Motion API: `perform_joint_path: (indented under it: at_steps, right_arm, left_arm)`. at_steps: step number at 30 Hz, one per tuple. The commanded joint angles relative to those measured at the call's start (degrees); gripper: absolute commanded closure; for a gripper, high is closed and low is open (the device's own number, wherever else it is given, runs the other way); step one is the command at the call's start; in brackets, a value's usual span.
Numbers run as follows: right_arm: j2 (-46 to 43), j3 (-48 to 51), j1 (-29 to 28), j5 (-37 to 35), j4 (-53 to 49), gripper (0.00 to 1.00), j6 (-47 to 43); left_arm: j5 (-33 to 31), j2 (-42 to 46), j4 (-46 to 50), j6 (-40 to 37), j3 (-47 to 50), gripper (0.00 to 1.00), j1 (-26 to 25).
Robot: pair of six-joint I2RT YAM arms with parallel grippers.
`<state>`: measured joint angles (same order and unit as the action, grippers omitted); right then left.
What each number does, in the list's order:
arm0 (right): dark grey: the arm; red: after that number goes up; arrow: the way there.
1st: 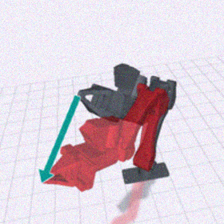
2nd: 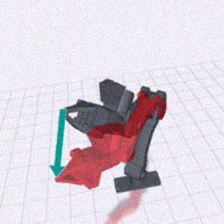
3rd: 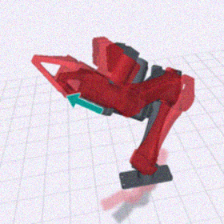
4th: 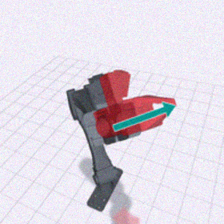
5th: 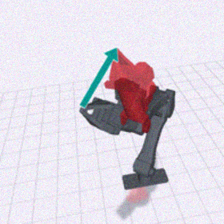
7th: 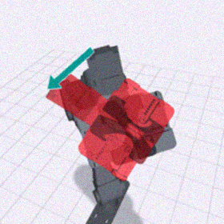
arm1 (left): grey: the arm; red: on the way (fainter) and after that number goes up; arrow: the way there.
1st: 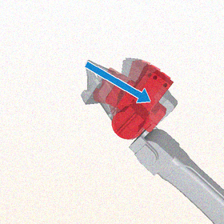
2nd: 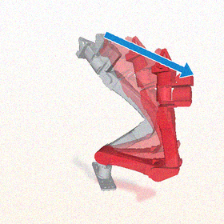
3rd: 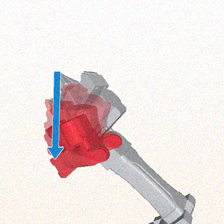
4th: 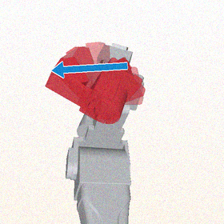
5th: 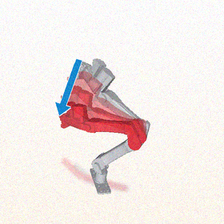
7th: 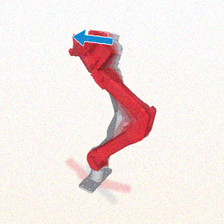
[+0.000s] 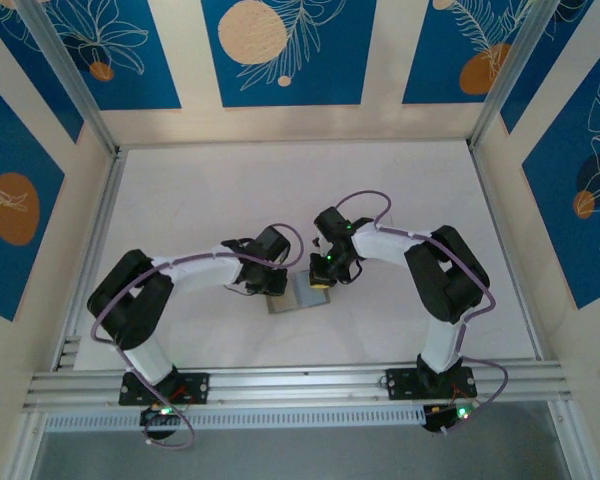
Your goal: Put the credit cards into the card holder
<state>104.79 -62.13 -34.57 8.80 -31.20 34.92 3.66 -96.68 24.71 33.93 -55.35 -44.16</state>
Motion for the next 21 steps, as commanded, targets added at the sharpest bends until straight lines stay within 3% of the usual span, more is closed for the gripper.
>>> perform_joint_path:
  at_steps: [1, 8, 15, 21]
  right_arm:
    - [2.74, -0.24, 0.64, -2.45, -2.96, 1.00, 0.69]
    - [3.13, -1.50, 0.64, -2.21, -3.41, 1.00, 0.21]
    - [-4.39, -6.86, 2.50, -4.92, -5.85, 0.97, -3.27]
    - [-4.93, -14.96, 9.08, -22.80, -16.31, 0.86, -5.58]
  left_arm:
    - [-5.08, -0.53, 4.49, -1.18, 2.44, 0.86, -0.36]
    - [-5.30, -0.18, 4.61, -2.47, 2.46, 0.86, -0.23]
    - [-3.35, -0.17, 1.94, -1.86, 4.89, 0.86, -0.32]
    - [-2.44, -0.59, 0.15, -1.46, 5.60, 0.86, -0.79]
